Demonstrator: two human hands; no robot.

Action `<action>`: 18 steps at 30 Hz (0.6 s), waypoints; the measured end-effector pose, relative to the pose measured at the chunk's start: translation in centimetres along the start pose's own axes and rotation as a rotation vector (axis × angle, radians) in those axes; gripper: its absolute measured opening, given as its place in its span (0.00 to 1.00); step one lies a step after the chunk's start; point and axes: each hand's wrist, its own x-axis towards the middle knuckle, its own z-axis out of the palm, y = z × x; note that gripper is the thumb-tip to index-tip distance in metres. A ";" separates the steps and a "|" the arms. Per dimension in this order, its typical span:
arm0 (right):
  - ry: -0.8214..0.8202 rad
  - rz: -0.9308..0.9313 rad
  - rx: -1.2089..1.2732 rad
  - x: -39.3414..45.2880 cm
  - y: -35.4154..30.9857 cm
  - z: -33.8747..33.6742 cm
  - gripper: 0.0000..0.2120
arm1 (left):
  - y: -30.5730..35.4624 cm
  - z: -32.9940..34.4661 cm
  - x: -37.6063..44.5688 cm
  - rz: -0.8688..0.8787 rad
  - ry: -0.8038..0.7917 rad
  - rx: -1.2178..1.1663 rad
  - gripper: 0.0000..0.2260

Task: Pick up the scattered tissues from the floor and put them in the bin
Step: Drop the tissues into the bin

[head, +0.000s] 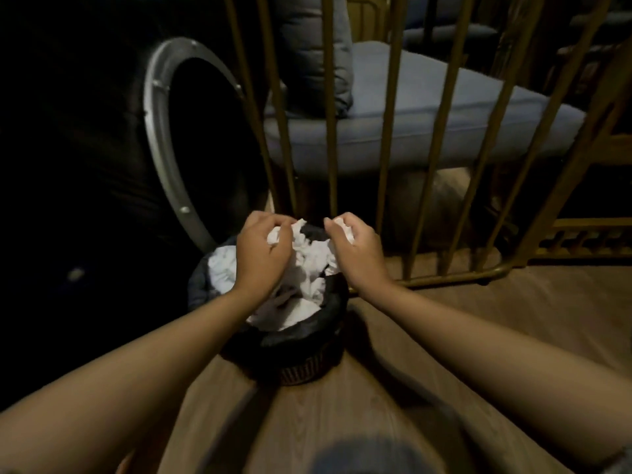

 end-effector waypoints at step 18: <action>-0.975 0.005 -0.704 3.5 3.3 6.3 0.38 | -7.0 -1.6 -0.2 -0.561 -0.180 0.100 0.22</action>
